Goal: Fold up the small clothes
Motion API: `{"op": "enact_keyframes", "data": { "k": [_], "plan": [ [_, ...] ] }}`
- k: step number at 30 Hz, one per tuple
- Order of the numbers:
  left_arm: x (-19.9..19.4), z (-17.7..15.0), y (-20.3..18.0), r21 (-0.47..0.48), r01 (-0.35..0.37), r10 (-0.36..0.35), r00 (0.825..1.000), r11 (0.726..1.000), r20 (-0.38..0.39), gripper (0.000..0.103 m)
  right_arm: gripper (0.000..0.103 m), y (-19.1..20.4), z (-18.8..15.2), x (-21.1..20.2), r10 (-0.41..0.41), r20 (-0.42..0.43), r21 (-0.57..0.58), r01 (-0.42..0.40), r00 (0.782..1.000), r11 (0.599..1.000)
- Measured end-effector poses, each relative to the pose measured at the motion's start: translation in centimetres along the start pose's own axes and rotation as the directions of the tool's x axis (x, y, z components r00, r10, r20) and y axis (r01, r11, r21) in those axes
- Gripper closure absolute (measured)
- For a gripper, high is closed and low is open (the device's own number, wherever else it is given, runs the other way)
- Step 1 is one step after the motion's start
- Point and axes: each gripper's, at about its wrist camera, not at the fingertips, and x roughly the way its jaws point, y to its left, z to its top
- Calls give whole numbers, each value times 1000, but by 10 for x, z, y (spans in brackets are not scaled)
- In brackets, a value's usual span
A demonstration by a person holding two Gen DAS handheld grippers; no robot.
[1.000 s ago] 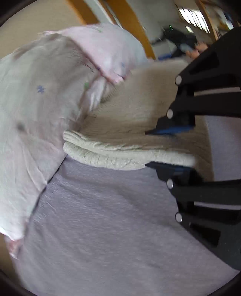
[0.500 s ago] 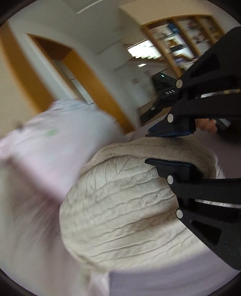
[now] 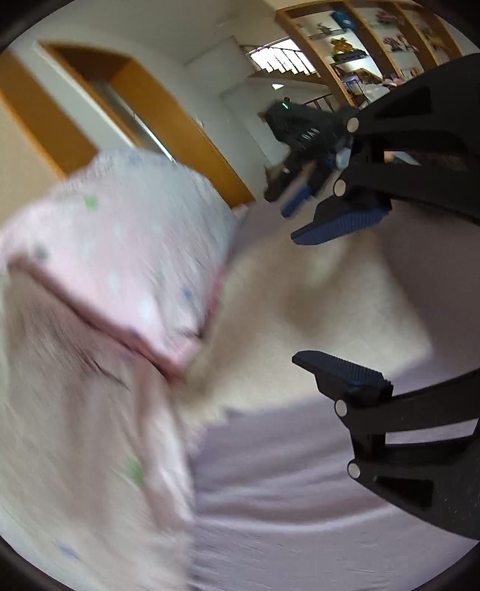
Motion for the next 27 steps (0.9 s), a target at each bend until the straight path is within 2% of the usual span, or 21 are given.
{"op": "enact_keyframes", "data": {
  "k": [1, 2, 3, 5, 6, 7, 8, 10, 12, 14, 16, 17, 18, 19, 20, 21, 23, 24, 27],
  "plan": [
    [-1, -8, 6, -11, -1, 0, 1000, 1000, -25, 44, 30, 3, -2, -1, -2, -7, -19, 2, 1000, 1000],
    [1, -13, 7, -5, 5, -5, 999, 1000, -32, 44, 31, 10, -5, -3, -17, -13, -61, 16, 1000, 998],
    [-2, -20, 3, 35, 15, -14, 1000, 999, -26, 44, 32, 13, -5, -1, -47, -24, -91, 44, 999, 995],
    [-7, -34, -15, 157, -13, 8, 999, 987, 33, 44, 43, 15, -4, 13, -126, -72, -123, 116, 989, 986],
    [-9, -40, -30, 249, -29, 11, 997, 968, 72, 43, 60, 14, -4, 21, -130, -105, -131, 116, 986, 985],
    [-4, -45, -45, 333, -40, 15, 997, 942, 80, 40, 78, 13, -5, 28, -135, -120, -142, 118, 984, 983],
    [5, -49, -56, 384, -49, 27, 998, 922, 62, 38, 85, 13, -5, 31, -140, -107, -161, 122, 984, 979],
    [25, -51, -66, 425, -64, 63, 998, 903, 16, 38, 89, 7, -2, 31, -144, -86, -141, 131, 986, 981],
    [51, -50, -66, 434, -75, 104, 994, 898, -45, 45, 89, -5, 4, 27, -165, -57, -83, 160, 985, 984],
    [61, -53, -57, 422, -77, 122, 989, 903, -79, 63, 89, -15, 4, 30, -200, -53, -57, 197, 978, 979],
    [59, -57, -49, 410, -71, 121, 988, 909, -98, 64, 86, -18, 3, 31, -190, -72, -61, 186, 979, 981],
    [54, -57, -47, 404, -65, 113, 989, 912, -98, 63, 80, -22, 4, 24, -160, -78, -20, 159, 984, 987],
    [42, -57, -43, 383, -45, 84, 993, 922, -85, 60, 60, -26, 6, 19, -128, -84, 30, 131, 988, 991],
    [32, -57, -39, 359, -31, 58, 996, 933, -66, 49, 32, -31, 6, 11, -95, -82, 81, 101, 992, 992],
    [25, -51, -33, 324, -22, 36, 999, 946, -39, 32, 19, -36, 5, 2, -52, -68, 116, 59, 996, 992],
    [13, -44, -24, 274, -48, 47, 999, 961, 10, 24, 11, -39, 3, -2, -20, -65, 125, 28, 998, 992],
    [8, -33, -10, 208, -82, 75, 996, 975, 43, 21, 11, -44, -1, 0, -3, -124, 132, 19, 992, 991],
    [10, -28, 1, 156, -94, 90, 995, 983, 30, 20, 11, -46, -5, 4, 9, -155, 143, 14, 988, 990],
    [27, -24, 22, 46, -70, 73, 996, 996, -50, 20, 11, -53, -16, 14, 57, -230, 180, -15, 972, 984]
  ]
}}
